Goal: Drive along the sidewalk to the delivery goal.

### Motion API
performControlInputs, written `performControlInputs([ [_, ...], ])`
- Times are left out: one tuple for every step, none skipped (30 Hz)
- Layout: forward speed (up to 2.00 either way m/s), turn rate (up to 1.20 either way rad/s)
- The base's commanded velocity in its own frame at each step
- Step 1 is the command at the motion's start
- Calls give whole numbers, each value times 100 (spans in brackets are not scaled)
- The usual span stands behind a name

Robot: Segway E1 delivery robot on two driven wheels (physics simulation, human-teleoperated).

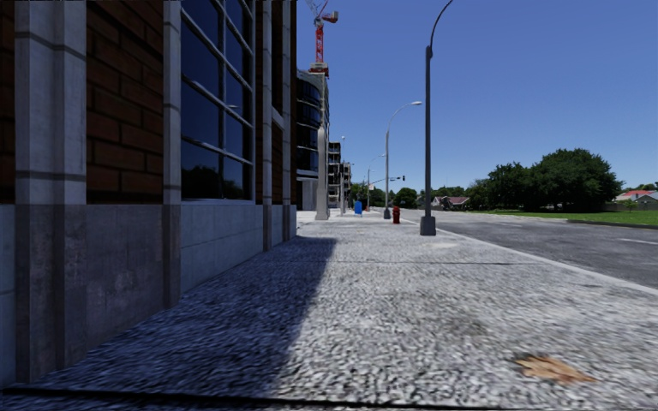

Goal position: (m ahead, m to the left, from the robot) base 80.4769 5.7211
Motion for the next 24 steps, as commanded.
performControlInputs([
  [200, 0],
  [200, 0],
  [200, 0],
  [200, 0],
  [200, 0],
  [200, 0],
  [200, 0],
  [200, 0],
  [200, 0],
  [200, 0],
  [200, 0],
  [200, 0],
  [200, 0],
  [200, 0],
  [200, 0],
  [200, 0],
  [200, 0],
  [200, 0],
  [200, 0],
  [200, 0],
  [200, 0],
  [200, 0],
  [200, 0],
  [200, 0],
])
